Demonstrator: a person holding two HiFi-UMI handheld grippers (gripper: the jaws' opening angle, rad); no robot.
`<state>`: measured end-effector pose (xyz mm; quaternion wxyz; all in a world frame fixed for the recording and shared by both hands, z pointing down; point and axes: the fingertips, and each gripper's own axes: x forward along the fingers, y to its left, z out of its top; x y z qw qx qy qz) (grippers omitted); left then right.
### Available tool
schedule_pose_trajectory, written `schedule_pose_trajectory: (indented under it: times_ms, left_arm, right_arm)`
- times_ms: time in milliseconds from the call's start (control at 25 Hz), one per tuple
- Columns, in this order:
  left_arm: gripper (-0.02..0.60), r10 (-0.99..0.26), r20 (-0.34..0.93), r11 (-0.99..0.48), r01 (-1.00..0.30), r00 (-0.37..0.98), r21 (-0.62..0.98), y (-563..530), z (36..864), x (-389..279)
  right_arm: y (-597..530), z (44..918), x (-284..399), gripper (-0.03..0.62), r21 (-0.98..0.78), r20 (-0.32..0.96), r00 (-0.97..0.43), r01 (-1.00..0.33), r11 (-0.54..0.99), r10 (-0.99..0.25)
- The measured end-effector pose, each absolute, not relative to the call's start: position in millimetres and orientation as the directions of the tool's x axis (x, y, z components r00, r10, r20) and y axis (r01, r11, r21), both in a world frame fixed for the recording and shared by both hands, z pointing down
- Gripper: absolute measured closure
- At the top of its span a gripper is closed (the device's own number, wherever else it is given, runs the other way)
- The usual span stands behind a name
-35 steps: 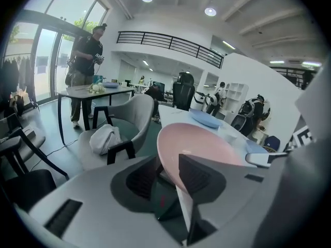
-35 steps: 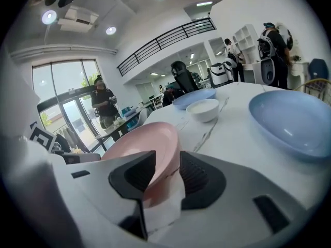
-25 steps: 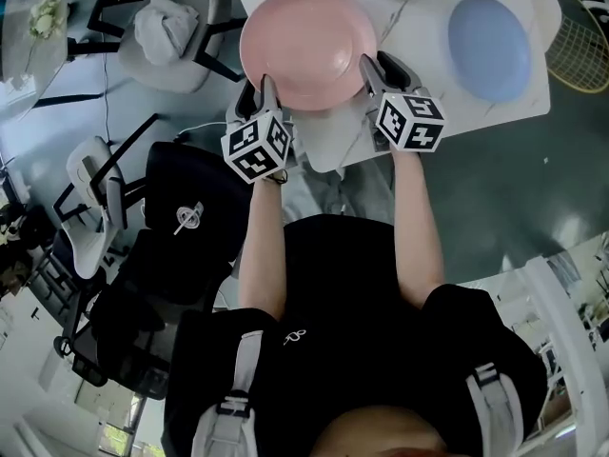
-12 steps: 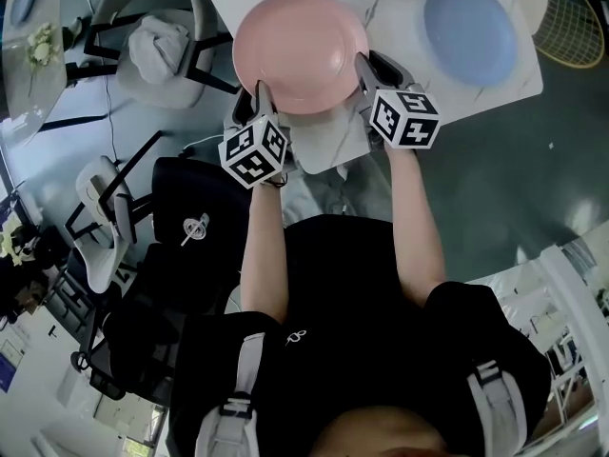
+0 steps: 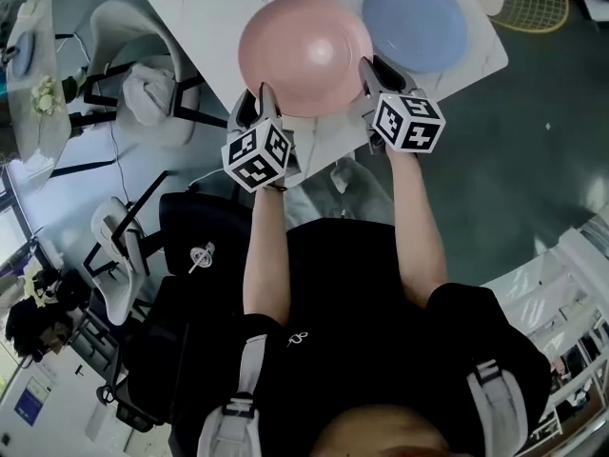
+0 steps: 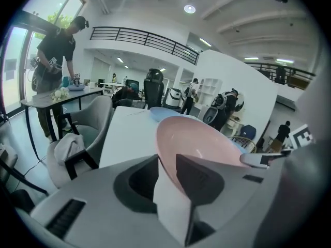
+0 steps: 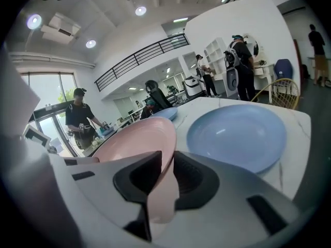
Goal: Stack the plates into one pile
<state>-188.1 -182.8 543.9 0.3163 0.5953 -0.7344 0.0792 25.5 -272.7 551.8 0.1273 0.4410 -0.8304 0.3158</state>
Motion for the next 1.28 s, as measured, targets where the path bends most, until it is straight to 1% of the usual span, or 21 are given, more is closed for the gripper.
schedule_pose_trajectory:
  times_ms: [320, 600, 720, 1160, 1280]
  left_arm:
    - [0.477, -0.84, 0.538, 0.129, -0.942, 0.063, 0.31, -252.8, 539.4, -111.4]
    - [0.471, -0.817, 0.525, -0.06, -0.941, 0.238, 0.333, -308.2, 541.0, -40.0]
    - [0.46, -0.785, 0.548, -0.123, -0.939, 0.289, 0.32, -327.5, 551.1, -24.4]
    - [0.456, -0.723, 0.612, -0.196, -0.945, 0.32, 0.263, -370.4, 576.5, -3.9]
    - [0.439, -0.68, 0.647, -0.242, -0.938, 0.345, 0.247, -373.8, 586.3, 1.6]
  right_arm:
    - [-294.3, 542.8, 118.9, 0.514, -0.408, 0.479, -0.427, -0.882, 0.236, -0.767]
    - [-311.9, 551.0, 192.1, 0.508, -0.388, 0.505, -0.308, -0.916, 0.107, -0.807]
    - [-323.2, 557.8, 206.6, 0.507, -0.386, 0.515, -0.284, -0.919, 0.077, -0.809]
    - [-352.3, 580.9, 224.4, 0.499, -0.363, 0.545, -0.235, -0.932, 0.027, -0.805]
    - [-355.3, 587.8, 228.9, 0.499, -0.346, 0.559, -0.219, -0.938, 0.015, -0.8]
